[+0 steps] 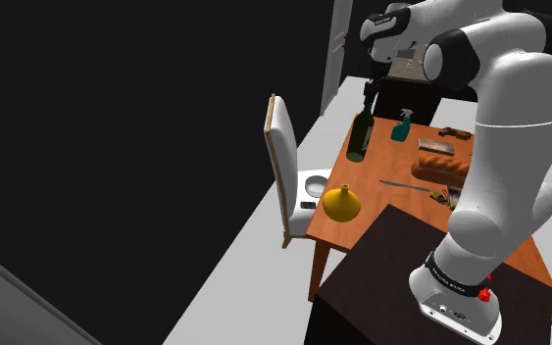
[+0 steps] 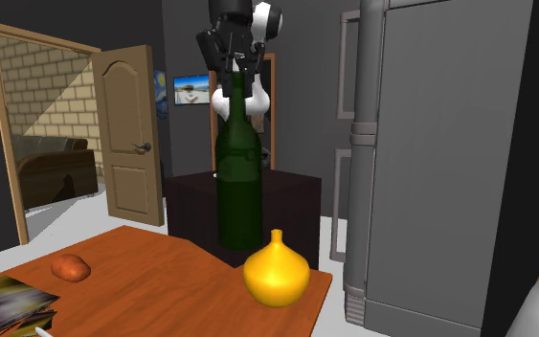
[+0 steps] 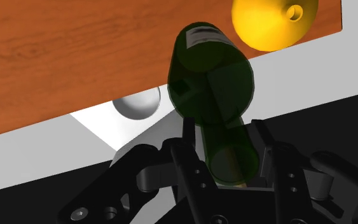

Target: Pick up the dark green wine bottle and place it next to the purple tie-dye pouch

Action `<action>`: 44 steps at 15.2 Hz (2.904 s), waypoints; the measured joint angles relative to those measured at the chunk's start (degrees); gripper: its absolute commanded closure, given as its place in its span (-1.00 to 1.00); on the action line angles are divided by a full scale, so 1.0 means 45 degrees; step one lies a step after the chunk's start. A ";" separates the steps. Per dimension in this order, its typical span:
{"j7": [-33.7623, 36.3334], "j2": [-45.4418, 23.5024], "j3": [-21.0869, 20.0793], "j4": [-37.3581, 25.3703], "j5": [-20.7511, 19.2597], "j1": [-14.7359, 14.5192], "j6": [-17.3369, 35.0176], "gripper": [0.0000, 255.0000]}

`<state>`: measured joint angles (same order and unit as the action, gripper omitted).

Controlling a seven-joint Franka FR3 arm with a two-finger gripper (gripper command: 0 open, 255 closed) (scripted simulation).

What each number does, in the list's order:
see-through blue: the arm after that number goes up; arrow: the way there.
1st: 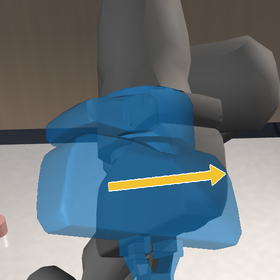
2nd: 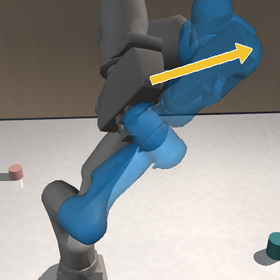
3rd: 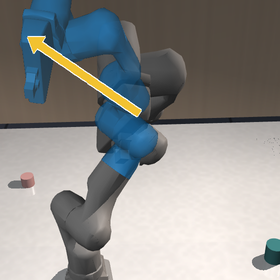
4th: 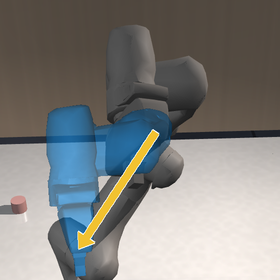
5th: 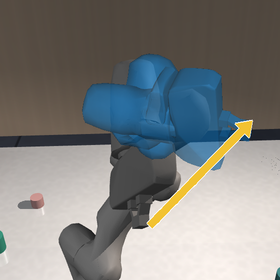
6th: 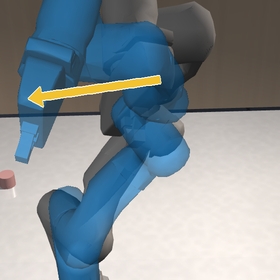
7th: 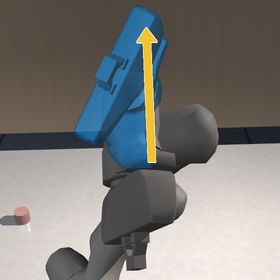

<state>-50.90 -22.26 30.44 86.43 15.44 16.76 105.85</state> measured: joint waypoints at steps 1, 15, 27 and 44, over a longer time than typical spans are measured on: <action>0.0014 0.0011 0.0012 -0.0175 -0.0015 0.0025 -0.0182 1.00; 0.0289 -0.0194 0.0068 -0.2923 -0.0007 0.0406 -0.2699 1.00; 0.0441 -0.1074 0.0014 -0.6375 0.0423 0.1242 -0.5270 1.00; -0.2204 0.4083 0.1394 -0.0016 -0.2071 0.1362 -0.3729 1.00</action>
<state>-60.82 -3.89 36.71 86.35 6.12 22.89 89.07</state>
